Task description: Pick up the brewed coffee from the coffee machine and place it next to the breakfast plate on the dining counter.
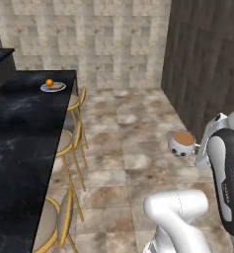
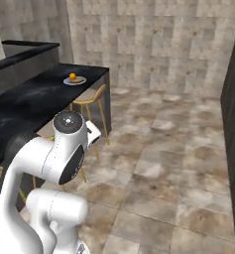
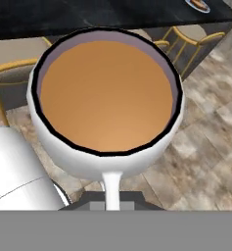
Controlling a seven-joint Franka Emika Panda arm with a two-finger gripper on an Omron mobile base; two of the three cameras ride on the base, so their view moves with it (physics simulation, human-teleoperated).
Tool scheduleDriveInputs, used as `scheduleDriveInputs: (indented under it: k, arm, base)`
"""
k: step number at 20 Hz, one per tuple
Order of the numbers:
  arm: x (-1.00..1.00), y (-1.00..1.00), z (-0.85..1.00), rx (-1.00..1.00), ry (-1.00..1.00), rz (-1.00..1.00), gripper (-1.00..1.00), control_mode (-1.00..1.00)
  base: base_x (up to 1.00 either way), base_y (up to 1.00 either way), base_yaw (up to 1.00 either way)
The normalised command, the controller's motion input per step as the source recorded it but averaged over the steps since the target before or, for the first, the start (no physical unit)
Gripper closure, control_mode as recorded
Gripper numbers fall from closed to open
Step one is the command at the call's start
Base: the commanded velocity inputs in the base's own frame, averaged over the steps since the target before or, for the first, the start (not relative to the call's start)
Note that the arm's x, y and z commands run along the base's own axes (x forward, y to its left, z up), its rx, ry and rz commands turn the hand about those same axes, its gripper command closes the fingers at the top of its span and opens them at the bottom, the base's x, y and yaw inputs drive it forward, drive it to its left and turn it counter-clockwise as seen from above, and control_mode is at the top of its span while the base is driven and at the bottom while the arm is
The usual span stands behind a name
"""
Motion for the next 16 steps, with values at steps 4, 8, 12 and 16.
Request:
scheduleDriveInputs:
  k: [4, 8, 12, 16]
  arm:
    - [0.00, 0.00, 0.00, 0.00, 0.00, 0.00, 1.00, 1.00]
    - [0.00, 0.00, 0.00, 0.00, 0.00, 0.00, 1.00, 1.00]
    - [0.00, 0.00, 0.00, 0.00, 0.00, 0.00, 1.00, 1.00]
    - [0.00, 0.00, 0.00, 0.00, 0.00, 0.00, 1.00, 1.00]
  base:
    - [1.00, -0.45, 0.49]
    - [1.00, -0.51, 0.47]
    - [1.00, -0.58, 0.43]
    - [1.00, -0.59, 0.43]
